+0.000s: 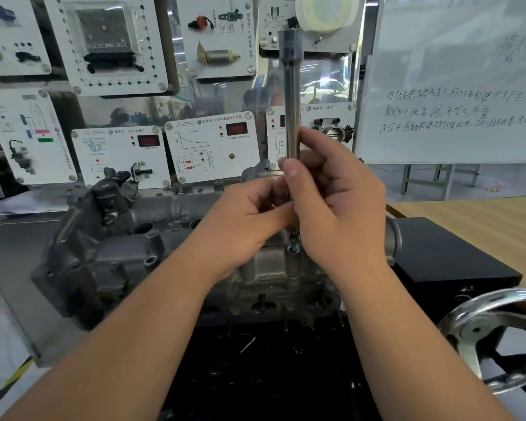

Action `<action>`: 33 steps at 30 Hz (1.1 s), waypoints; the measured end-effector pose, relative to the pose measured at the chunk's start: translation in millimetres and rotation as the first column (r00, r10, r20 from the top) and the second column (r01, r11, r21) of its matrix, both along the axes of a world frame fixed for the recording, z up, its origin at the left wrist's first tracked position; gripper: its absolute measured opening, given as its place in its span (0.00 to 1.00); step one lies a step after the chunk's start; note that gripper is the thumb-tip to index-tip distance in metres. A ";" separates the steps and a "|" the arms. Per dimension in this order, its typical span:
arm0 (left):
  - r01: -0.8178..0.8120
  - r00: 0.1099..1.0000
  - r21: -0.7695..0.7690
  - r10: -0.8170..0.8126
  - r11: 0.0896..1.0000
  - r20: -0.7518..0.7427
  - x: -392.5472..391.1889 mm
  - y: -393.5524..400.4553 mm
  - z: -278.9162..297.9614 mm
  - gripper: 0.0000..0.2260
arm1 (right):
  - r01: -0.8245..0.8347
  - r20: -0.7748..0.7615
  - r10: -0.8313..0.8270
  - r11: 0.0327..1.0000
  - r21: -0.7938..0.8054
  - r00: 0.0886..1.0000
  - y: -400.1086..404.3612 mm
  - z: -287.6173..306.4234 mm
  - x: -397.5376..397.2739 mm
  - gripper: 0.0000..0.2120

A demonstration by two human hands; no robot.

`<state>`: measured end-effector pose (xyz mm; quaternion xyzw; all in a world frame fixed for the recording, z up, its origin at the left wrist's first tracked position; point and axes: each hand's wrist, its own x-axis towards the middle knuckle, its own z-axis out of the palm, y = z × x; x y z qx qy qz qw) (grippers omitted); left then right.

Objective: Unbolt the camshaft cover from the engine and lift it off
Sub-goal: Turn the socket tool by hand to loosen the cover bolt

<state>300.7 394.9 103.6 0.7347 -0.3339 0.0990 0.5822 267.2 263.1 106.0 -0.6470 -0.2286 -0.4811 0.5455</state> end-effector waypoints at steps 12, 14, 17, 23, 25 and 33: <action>0.035 0.999 -0.027 -0.035 0.999 -0.003 1.0 -2.2 0.1 0.08 | -0.008 -0.028 0.007 1.000 -0.010 1.000 -6.0 4.8 -3.4 0.08; 0.095 0.995 -0.037 -0.096 0.995 -0.030 0.6 0.6 0.1 0.08 | -0.025 -0.042 0.023 0.998 -0.049 0.999 -6.3 4.8 -4.6 0.14; 0.123 0.992 -0.046 -0.125 0.991 -0.035 -1.0 2.1 0.1 0.09 | -0.083 -0.054 0.080 0.995 -0.058 0.995 -6.4 6.5 -6.3 0.19; -0.034 0.999 0.001 0.034 0.999 0.042 0.1 -2.4 0.5 0.15 | -0.030 -0.046 0.029 0.999 -0.023 0.999 -1.1 4.4 -3.0 0.16; 0.016 1.000 -0.034 -0.015 0.999 0.005 0.4 -0.1 0.4 0.11 | -0.021 -0.038 0.020 0.999 -0.024 0.999 0.2 2.7 -2.9 0.17; 0.029 0.999 -0.062 -0.027 0.998 0.024 1.3 -1.6 0.0 0.09 | -0.045 -0.021 0.044 0.997 -0.060 0.999 -0.5 5.0 -4.1 0.10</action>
